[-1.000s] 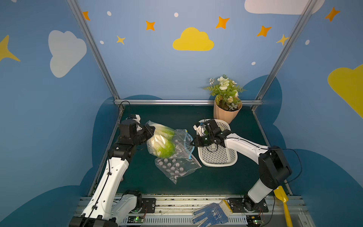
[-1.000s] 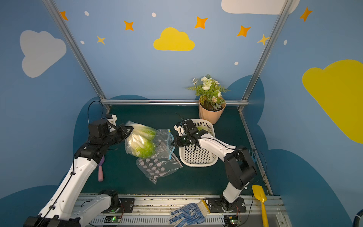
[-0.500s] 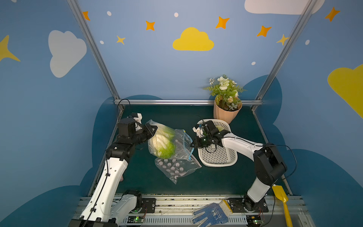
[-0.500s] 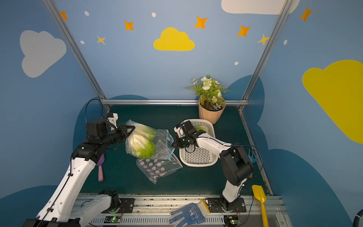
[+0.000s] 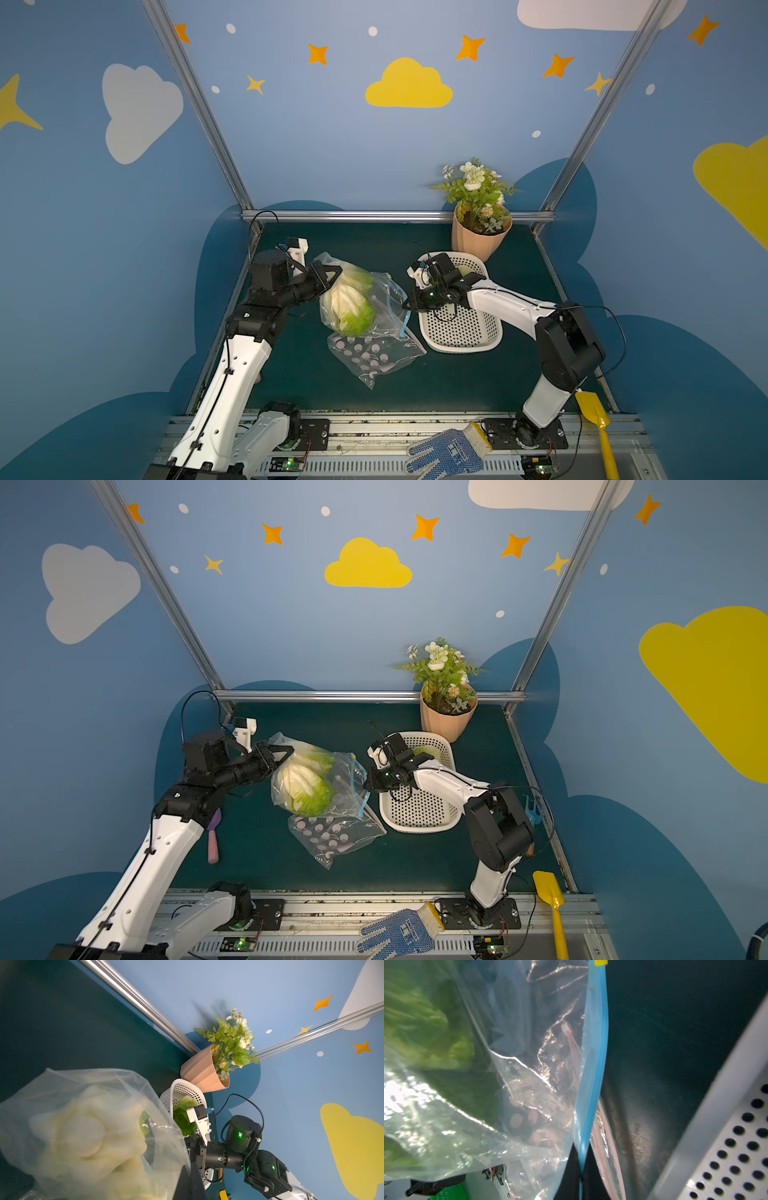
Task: Open the zip-top bag and take out the chinese cabbages
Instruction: Adjust the zipper food storage bag at the center of the board.
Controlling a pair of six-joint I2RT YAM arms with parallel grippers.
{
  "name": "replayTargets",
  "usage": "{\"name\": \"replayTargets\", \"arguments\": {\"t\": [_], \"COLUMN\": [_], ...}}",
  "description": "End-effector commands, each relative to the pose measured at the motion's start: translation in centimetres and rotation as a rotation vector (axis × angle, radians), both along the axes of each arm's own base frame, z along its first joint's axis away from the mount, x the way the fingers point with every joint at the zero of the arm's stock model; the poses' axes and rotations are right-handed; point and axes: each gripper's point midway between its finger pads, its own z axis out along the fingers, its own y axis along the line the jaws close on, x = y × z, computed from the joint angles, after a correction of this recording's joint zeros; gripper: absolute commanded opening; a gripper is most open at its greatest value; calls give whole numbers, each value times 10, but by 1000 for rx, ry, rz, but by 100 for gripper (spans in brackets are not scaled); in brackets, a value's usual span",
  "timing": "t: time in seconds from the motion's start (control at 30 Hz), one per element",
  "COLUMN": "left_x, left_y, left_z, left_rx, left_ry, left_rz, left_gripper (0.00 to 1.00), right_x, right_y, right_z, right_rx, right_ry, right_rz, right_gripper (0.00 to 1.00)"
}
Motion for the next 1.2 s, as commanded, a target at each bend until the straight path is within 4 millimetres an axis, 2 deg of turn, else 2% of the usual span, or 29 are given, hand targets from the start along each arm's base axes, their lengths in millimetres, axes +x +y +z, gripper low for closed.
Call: {"name": "replayTargets", "arguments": {"t": [0.0, 0.13, 0.23, 0.33, 0.37, 0.4, 0.47, 0.53, 0.57, 0.63, 0.7, 0.73, 0.8, 0.9, 0.97, 1.03, 1.17], "left_x": [2, -5, -3, -10, -10, -4, 6, 1, 4, 16, 25, 28, 34, 44, 50, 54, 60], "left_y": [3, -5, 12, -3, -6, 0, 13, -3, -2, 21, 47, 52, 52, 65, 73, 78, 74], "left_z": [12, 34, 24, 49, 50, 38, 3, 12, 11, -18, -64, -76, -75, -57, -53, -66, -116], "left_rx": [44, -8, 88, -14, -11, 40, 93, 12, 11, 123, 199, 163, 60, 75, 113, 153, 155], "left_ry": [-50, -97, -76, -115, -143, -136, -2, 4, -3, 11, 113, 167, 187, 125, 88, 124, 275], "left_rz": [5, -31, 45, -36, -46, -17, 38, -70, -52, 78, 149, 151, 100, 171, 210, 218, 174], "left_gripper": [5, 5, 5, 5, 5, 5, 5, 5, 5, 5, 5, 5, 5, 5, 5, 5, 5], "right_x": [1, -1, 0, -2, -2, -3, -4, -4, -6, -7, -8, -8, -9, -10, -13, -18, -23], "right_y": [0, -4, -10, -12, -13, -12, -8, -7, -7, -6, -5, -7, -11, -21, -22, -21, -17], "right_z": [6, 14, 24, 32, 34, 38, 47, 59, 68, 86, 104, 110, 115, 105, 96, 88, 71], "right_rx": [-14, -16, -12, -13, -9, 4, 37, 65, 82, 137, 209, 227, 224, 196, 194, 193, 170], "right_ry": [-15, -31, -68, -82, -84, -89, -104, -127, -152, -218, -278, -295, -315, -307, -274, -240, -188], "right_rz": [-3, -10, -33, -35, -39, -40, -38, -36, -34, -41, -55, -61, -70, -106, -109, -94, -77], "right_gripper": [0, 0, 0, 0, 0, 0, 0, 0, 0, 0, 0, 0, 0, 0, 0, 0, 0]}}
